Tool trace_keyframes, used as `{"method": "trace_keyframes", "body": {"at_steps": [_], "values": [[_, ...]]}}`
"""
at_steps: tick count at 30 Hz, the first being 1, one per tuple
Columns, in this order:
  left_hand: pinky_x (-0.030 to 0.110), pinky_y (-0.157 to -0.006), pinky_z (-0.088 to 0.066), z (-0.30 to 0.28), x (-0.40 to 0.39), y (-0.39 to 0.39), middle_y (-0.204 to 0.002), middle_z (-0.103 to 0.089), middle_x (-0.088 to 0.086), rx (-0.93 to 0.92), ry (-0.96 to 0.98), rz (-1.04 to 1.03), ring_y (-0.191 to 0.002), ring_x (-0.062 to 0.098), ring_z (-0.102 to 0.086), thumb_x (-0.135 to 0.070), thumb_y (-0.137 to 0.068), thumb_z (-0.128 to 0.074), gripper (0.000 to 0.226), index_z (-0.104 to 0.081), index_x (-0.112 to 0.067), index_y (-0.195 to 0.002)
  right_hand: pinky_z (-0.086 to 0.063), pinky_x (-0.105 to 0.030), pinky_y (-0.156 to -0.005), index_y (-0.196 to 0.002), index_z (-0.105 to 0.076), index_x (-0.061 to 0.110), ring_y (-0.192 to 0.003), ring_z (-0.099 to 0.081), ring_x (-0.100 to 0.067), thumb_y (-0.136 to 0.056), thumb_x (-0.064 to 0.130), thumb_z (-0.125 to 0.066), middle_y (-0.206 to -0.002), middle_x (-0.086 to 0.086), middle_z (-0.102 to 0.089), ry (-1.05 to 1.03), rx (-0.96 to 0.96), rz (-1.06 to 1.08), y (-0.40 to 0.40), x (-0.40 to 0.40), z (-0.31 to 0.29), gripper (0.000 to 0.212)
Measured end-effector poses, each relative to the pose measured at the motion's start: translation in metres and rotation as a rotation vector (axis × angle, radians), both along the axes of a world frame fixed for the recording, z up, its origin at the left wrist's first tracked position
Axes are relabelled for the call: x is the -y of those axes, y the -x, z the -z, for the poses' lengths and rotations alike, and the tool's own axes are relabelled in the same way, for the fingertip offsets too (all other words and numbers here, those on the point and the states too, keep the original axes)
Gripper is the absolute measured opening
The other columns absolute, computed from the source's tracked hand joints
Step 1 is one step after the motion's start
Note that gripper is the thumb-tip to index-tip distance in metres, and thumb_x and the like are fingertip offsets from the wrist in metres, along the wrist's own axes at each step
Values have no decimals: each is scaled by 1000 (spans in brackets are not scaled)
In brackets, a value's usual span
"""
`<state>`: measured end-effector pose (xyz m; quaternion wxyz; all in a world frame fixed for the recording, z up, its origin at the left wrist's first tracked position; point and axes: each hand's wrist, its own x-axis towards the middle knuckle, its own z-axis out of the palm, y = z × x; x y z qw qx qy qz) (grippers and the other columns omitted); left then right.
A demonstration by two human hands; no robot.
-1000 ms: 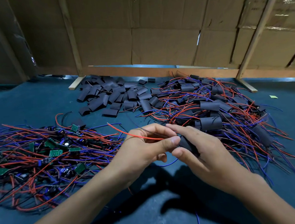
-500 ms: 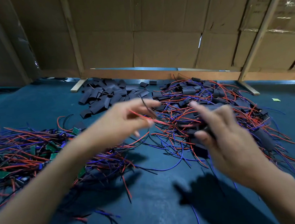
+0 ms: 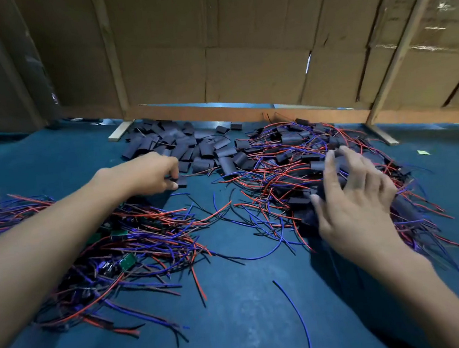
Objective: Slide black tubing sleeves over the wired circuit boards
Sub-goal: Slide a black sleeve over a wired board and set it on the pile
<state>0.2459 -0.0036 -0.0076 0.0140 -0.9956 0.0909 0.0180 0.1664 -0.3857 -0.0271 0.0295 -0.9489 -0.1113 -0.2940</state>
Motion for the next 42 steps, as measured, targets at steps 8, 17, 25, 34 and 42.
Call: {"method": "trace_keyframes", "body": {"at_steps": [8,17,25,34,42], "values": [[28,-82,-51,-23,14,30,-89,-67,-10,287,436,26,-87,13,-66,-38,-81,-81,68,-50,-33,-141,-45,-45,-93,-119,-72,10,-105,-65,-25,-92,11,-64,-113,-4,-70,-324,48,-727,41,-80,-13,28],[8,-88,-43,9,17,83,-94,-69,-9,681,788,-174,-87,5,-66,-26,-81,-83,69,-52,-29,-143,-44,-43,-95,-122,-67,10,-111,-54,-39,-100,34,-57,-115,-17,-57,34,-503,-675,1,-195,-4,33],[42,-90,-54,21,4,81,-113,-70,1,345,471,-203,-98,26,-67,-42,-89,-71,64,-47,-28,-146,-28,-40,-89,-98,-76,22,-102,-60,-29,-96,37,-55,-98,-3,-65,384,-393,-531,-17,-131,-31,26],[48,-100,-46,25,18,73,-125,-65,5,451,445,11,-119,27,-57,-34,-93,-68,67,-41,-19,-152,-46,-37,-101,-134,-64,17,-117,-60,-30,-98,48,-58,-121,-9,-69,-128,-566,-573,-18,-153,-22,48],[46,-95,-49,24,20,80,-115,-62,8,534,423,85,-111,28,-59,-25,-92,-72,53,-56,-10,-139,-46,-26,-66,-85,-70,24,-84,-61,-18,-87,43,-75,-80,5,-65,-182,-837,-506,-48,-167,-26,21]]}}
